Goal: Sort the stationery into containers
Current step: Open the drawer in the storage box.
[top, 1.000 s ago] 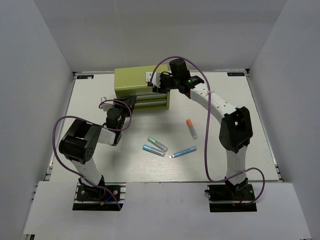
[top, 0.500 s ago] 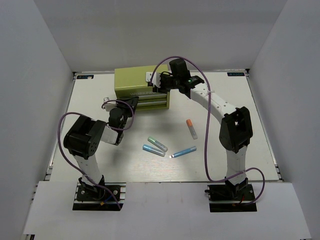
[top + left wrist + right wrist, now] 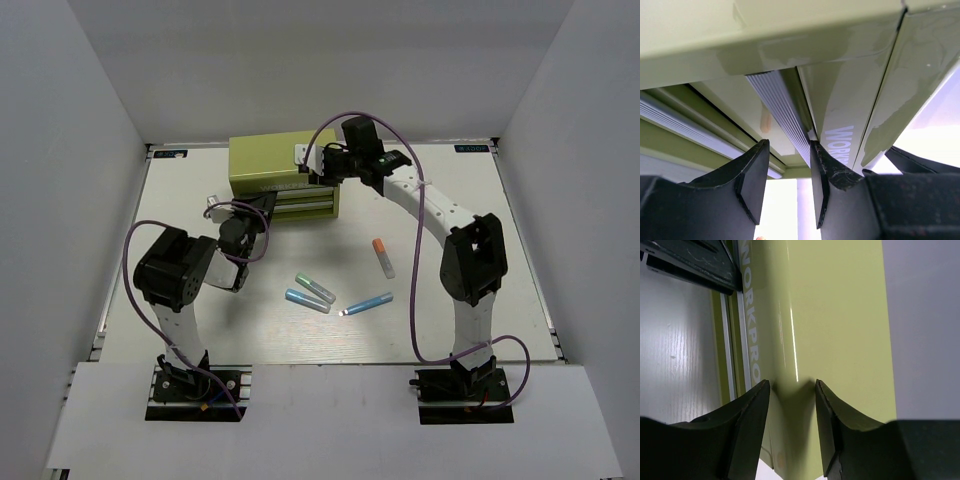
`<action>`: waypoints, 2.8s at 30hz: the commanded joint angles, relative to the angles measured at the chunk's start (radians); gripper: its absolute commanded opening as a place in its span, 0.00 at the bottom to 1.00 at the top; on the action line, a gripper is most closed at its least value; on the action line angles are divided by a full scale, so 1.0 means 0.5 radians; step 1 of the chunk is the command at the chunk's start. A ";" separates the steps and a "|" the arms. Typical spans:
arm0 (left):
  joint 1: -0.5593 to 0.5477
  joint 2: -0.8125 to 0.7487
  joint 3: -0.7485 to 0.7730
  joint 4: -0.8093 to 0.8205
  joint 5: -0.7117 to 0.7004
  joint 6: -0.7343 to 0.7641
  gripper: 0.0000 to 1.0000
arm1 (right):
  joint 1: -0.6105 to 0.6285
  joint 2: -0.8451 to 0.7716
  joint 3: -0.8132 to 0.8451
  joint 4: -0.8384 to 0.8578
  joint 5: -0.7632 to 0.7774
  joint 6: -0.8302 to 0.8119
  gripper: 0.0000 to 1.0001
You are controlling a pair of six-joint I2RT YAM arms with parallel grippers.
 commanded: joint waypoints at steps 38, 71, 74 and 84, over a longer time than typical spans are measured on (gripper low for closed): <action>-0.383 0.578 0.192 0.990 -0.882 -0.126 0.40 | -0.056 -0.074 0.031 -0.405 0.011 -0.100 0.46; -0.533 0.379 -0.225 1.063 -0.772 -0.105 0.00 | -0.040 0.143 0.280 -0.549 0.195 0.001 0.43; -0.555 0.360 -0.253 1.063 -0.772 -0.105 0.00 | -0.040 0.159 0.289 -0.561 0.219 0.016 0.43; -0.594 0.204 -0.372 1.045 -0.720 -0.086 0.00 | -0.040 0.208 0.338 -0.595 0.305 0.044 0.43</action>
